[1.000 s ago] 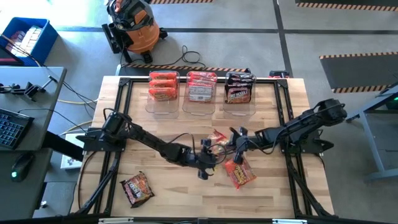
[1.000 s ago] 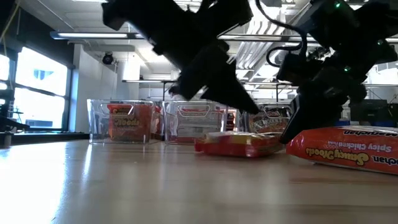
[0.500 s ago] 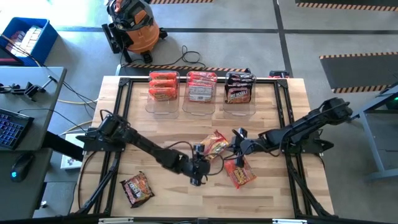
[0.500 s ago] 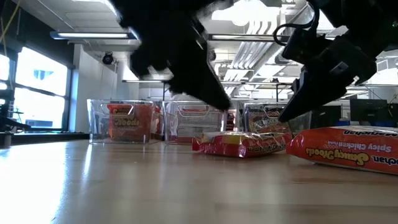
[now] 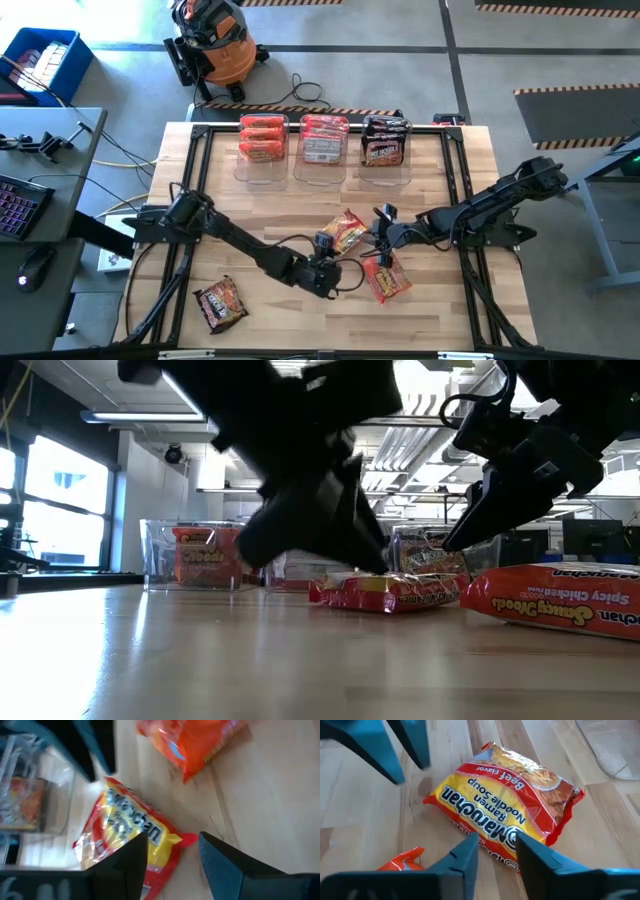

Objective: Sort Maruchan noodles
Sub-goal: Put the red noodle pack into the middle transparent bin

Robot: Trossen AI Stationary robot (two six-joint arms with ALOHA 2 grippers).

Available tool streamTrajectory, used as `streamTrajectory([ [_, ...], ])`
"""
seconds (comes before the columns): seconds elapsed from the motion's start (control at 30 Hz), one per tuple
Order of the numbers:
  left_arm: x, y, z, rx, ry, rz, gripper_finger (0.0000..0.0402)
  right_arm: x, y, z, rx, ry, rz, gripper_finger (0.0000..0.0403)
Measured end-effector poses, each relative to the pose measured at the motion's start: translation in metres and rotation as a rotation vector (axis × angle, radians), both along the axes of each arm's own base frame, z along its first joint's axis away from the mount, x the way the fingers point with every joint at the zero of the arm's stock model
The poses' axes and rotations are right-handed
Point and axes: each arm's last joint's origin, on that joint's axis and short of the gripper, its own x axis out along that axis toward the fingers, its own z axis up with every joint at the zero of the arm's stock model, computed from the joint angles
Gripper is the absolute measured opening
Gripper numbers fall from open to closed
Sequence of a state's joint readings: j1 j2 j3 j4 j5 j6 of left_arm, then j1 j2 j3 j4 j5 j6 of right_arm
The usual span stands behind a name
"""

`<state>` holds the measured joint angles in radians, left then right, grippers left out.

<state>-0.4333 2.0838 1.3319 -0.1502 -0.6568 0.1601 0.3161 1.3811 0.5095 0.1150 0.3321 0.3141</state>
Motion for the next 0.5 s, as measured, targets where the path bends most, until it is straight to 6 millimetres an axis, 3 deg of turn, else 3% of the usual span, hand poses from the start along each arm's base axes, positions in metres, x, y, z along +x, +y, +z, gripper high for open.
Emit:
streamTrajectory([
  [0.27,0.011,0.016,-0.023,0.044,0.051,-0.017,0.0157,0.000,0.000,0.000,0.005,-0.006,0.003,0.0161],
  [0.5,0.018,0.026,-0.024,-0.030,0.047,-0.041,0.0081,0.001,0.001,0.001,0.017,-0.006,0.016,0.0161],
])
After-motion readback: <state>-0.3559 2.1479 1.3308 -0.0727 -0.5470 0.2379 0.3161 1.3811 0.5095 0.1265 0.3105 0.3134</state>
